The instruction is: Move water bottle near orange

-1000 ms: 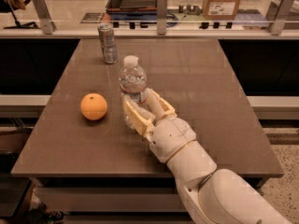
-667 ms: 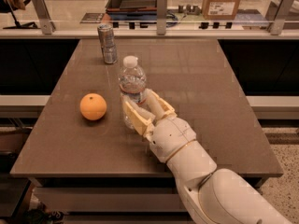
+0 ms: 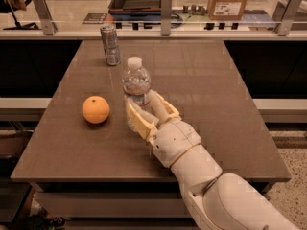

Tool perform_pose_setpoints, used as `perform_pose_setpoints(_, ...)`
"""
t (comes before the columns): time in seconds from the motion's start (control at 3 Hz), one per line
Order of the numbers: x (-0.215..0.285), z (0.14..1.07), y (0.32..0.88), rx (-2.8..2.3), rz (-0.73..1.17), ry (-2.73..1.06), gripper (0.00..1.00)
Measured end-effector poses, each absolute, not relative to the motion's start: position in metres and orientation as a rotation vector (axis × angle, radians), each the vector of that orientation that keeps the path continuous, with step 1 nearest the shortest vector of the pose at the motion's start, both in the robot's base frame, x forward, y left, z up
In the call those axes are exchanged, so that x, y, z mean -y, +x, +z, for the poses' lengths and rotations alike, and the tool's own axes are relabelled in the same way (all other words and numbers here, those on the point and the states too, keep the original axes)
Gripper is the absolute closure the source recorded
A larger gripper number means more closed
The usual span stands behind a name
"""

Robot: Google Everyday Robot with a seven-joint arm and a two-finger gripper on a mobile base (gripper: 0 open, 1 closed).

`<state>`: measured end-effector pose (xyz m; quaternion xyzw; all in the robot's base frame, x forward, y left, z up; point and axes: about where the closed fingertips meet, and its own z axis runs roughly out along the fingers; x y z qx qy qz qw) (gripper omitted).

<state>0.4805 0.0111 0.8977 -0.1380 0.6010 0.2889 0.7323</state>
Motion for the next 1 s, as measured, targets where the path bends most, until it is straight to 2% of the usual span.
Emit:
perform_pose_setpoints(0.33, -0.0111, 0.8978, 0.4805, -1.322, 0.636, -0.304, 0.12)
perform_pose_setpoints(0.67, -0.0118, 0.8981, 0.4804, -1.322, 0.636, -0.305, 0.0)
perform_pose_setpoints(1.0, -0.0119, 0.8982, 0.4804, -1.321, 0.636, -0.305, 0.0)
